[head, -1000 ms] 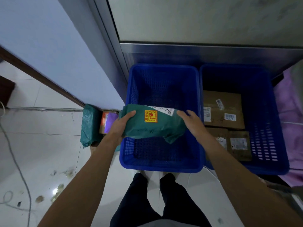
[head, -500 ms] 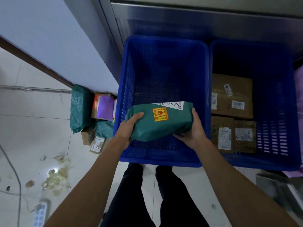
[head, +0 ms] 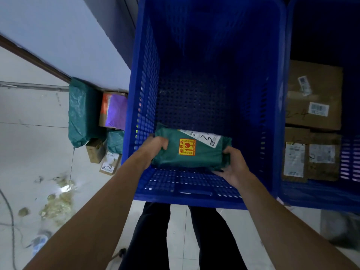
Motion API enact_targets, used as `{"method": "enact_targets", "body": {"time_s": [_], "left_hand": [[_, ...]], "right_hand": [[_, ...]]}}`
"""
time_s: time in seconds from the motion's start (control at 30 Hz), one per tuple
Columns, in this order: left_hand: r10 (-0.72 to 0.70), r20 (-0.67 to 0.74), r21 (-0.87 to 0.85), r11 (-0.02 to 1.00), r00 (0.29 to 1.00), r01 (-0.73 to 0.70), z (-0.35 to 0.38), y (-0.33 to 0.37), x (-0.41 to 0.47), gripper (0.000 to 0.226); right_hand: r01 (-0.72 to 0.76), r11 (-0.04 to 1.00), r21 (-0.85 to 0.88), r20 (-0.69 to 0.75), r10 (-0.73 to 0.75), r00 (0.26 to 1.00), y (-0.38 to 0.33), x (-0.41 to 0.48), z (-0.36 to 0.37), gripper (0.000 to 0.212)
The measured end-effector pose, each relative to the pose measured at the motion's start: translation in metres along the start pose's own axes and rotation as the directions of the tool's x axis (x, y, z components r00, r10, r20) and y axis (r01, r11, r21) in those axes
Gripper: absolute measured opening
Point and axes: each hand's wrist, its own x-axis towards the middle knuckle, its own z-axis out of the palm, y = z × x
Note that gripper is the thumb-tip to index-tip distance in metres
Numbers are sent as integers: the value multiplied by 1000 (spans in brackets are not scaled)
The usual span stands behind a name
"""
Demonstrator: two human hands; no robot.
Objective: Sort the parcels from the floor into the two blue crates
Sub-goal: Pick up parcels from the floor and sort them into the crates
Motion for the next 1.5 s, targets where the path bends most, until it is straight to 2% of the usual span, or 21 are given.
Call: {"method": "enact_targets", "body": {"time_s": [0.1,0.2,0.27,0.37,0.4,0.5,0.67,0.77,0.87,1.0,1.1,1.17,1.3,1.33,1.43,1.5], "left_hand": [[61,-106,176,983,993,-42,6,-9,21,55],[79,-136,338,941,988,-29,10,-20,41,79],[66,-140,492,871,988,12,12,-27,54,91],[52,-152,712,699,987,73,18,-37,65,95],[53,-154,747,659,987,81,20,-42,68,96],[21,-152,793,600,988,109,16,-53,76,98],[1,-134,876,467,991,117,12,-57,91,93],[39,-135,924,367,990,112,12,-62,102,84],[87,-141,944,311,986,108,13,-72,117,81],[52,-142,967,218,988,128,17,-69,131,93],[55,-157,970,197,986,143,22,-63,130,88],[59,-177,971,173,982,164,27,-61,121,85],[89,-192,977,112,977,181,39,-61,89,92],[79,-199,976,108,977,190,41,-61,81,93],[57,-181,979,109,982,174,41,-66,60,92],[50,-81,993,87,995,76,44,-60,43,79]], "right_hand": [[-17,980,-196,-122,-7,993,10,27,0,39],[14,917,-399,-123,-69,990,20,43,7,41],[23,856,-516,-86,-79,993,26,54,14,42],[19,767,-642,-51,-67,996,38,73,27,54],[6,742,-670,-51,-54,997,40,78,32,57],[-24,682,-731,-60,-29,998,43,89,40,48],[-2,442,-897,-46,-90,995,53,108,37,35],[-8,336,-942,-50,-117,992,61,114,35,40],[-14,344,-939,-63,-130,989,72,128,30,45],[-2,393,-920,-45,-99,994,72,138,25,40],[-20,386,-922,-58,-86,995,70,138,25,38],[-40,356,-933,-76,-88,993,69,133,28,41],[-52,204,-978,-72,-93,993,66,107,27,56],[-48,199,-979,-65,-80,995,64,100,26,56],[-21,333,-943,-29,-19,999,55,78,20,50],[21,339,-941,9,-37,999,40,61,16,44]]}}
